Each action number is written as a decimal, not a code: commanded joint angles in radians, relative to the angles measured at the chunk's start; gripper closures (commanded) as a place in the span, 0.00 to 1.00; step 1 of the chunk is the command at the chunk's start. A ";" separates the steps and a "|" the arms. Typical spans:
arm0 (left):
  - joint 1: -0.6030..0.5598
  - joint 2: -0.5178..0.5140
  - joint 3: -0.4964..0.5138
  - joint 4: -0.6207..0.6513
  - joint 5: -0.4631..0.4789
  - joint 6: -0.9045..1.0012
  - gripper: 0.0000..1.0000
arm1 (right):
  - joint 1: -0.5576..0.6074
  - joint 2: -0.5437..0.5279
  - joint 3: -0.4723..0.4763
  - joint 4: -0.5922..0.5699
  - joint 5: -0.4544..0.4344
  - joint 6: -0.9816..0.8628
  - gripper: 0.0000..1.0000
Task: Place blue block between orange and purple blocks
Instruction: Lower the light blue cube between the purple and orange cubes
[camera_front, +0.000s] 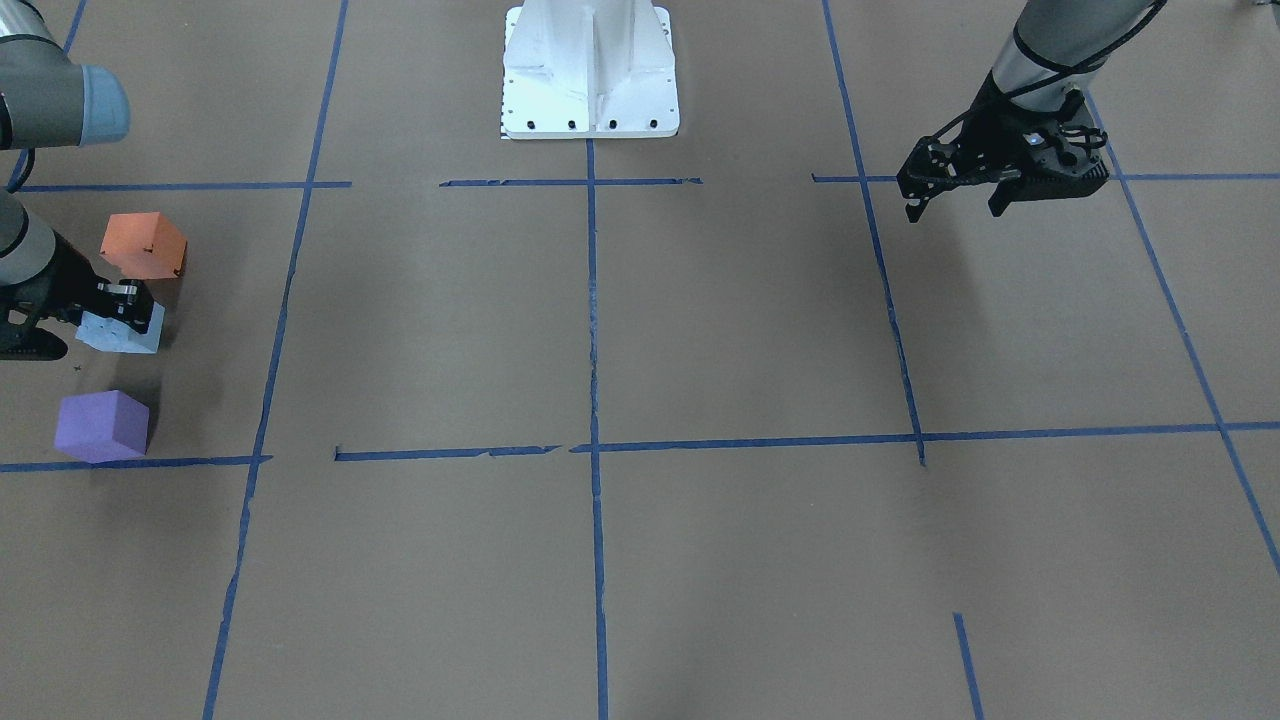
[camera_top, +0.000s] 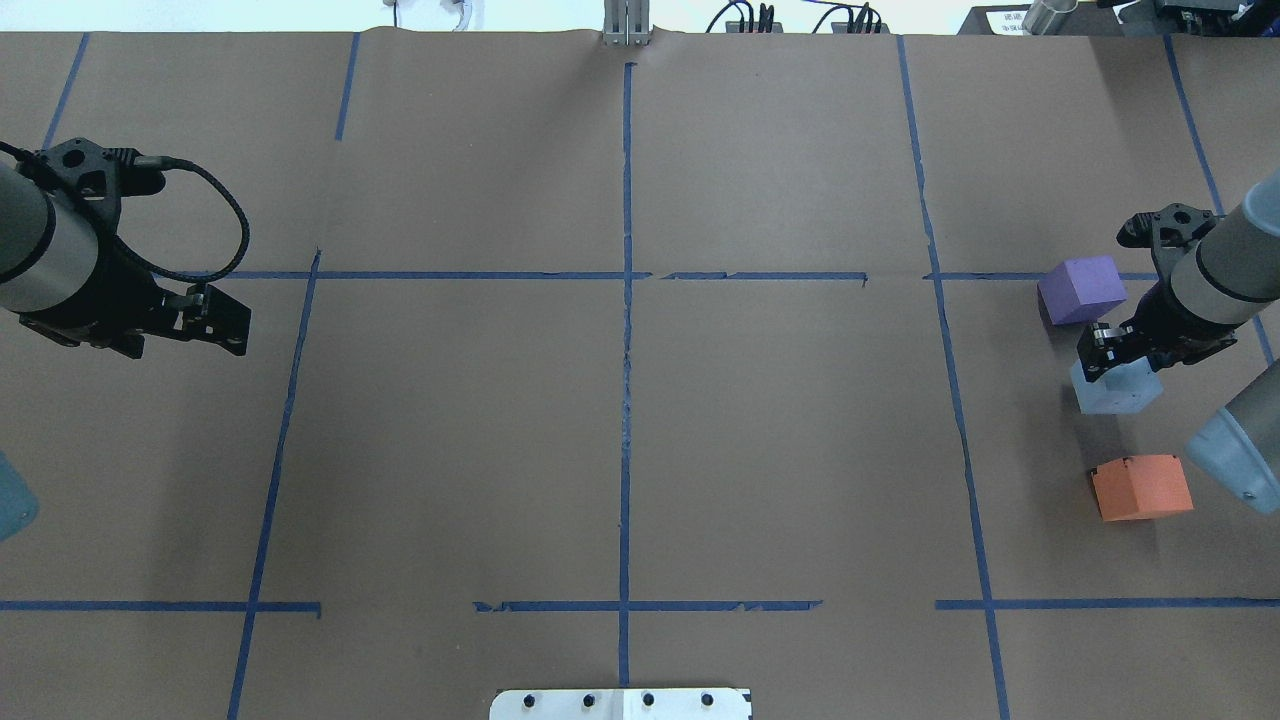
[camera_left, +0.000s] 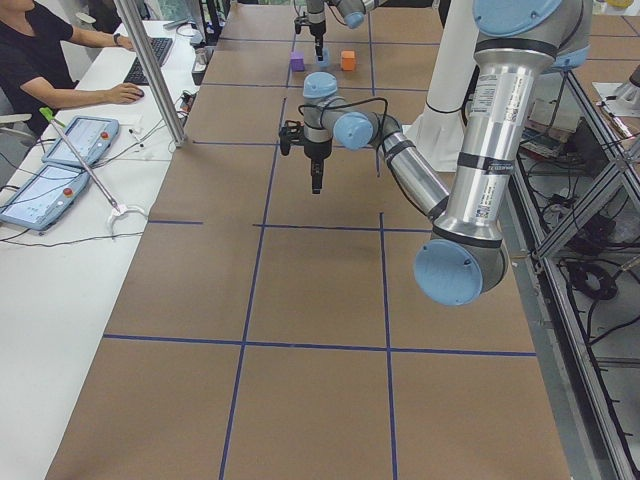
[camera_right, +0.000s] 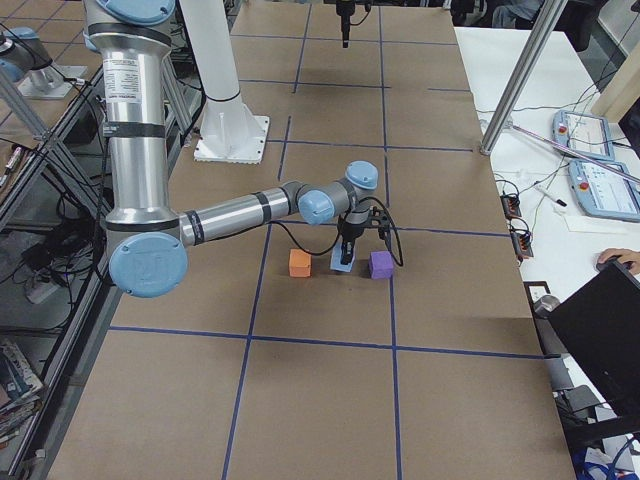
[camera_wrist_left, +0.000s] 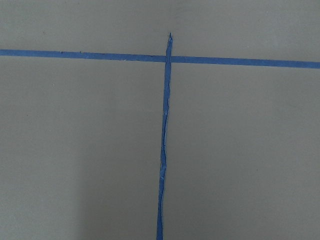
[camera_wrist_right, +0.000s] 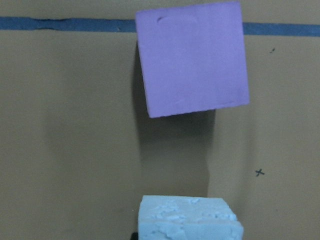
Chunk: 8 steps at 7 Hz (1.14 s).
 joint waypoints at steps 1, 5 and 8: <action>0.000 0.001 0.000 0.000 0.000 0.000 0.00 | -0.010 0.001 -0.011 0.001 -0.001 0.000 0.71; 0.002 0.001 0.001 0.000 0.002 0.000 0.00 | -0.013 0.006 -0.020 0.002 -0.007 0.000 0.69; 0.002 0.001 0.001 0.000 0.002 0.000 0.00 | -0.013 0.010 -0.025 0.002 -0.009 0.002 0.66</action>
